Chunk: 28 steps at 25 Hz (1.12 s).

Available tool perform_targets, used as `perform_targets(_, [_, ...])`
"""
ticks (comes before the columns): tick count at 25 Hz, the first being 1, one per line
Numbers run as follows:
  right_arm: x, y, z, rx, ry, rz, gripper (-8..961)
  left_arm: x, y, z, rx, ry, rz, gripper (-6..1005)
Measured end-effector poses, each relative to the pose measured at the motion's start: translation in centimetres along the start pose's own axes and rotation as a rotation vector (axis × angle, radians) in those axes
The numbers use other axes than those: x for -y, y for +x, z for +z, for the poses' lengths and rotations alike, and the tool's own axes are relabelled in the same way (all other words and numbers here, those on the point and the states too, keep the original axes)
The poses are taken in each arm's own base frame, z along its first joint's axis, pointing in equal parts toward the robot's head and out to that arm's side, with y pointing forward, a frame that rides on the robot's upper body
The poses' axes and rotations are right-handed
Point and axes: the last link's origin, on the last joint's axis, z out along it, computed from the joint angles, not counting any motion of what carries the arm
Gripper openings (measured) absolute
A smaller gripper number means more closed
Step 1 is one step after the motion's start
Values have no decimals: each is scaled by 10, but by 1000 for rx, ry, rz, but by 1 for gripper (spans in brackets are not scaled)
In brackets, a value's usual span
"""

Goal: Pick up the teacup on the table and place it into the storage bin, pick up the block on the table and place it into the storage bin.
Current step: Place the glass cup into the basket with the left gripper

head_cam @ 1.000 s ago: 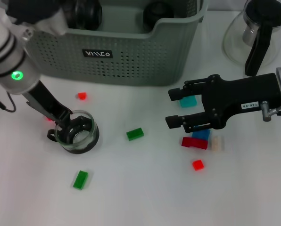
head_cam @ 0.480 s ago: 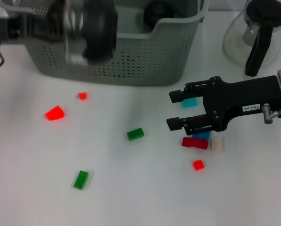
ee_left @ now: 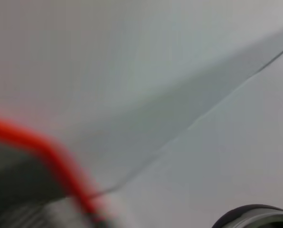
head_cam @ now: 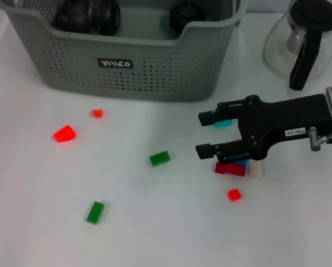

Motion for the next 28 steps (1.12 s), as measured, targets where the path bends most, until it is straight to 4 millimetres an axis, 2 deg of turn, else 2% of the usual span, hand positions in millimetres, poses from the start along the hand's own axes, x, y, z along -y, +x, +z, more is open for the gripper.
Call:
perform_targets(5, [-1, 3, 1, -1, -8, 14, 760, 16, 21, 37, 136, 419, 156, 61])
perform_targets(7, [-2, 6, 1, 1, -5, 21, 760, 21, 24, 49, 165, 526, 232, 65])
perform_targets(11, [-4, 14, -1, 22, -5, -4, 760, 37, 17, 74, 267, 742, 371, 74])
perform_targets(14, [-8, 20, -4, 53, -4, -32, 761, 47, 10, 82, 319, 883, 440, 80])
perform_targets(23, [-14, 32, -21, 142, 40, -34, 761, 62, 5, 94, 312, 958, 506, 99])
perform_targets(28, [-14, 32, -21, 150, 37, -34, 761, 70, 1, 101, 345, 969, 529, 110])
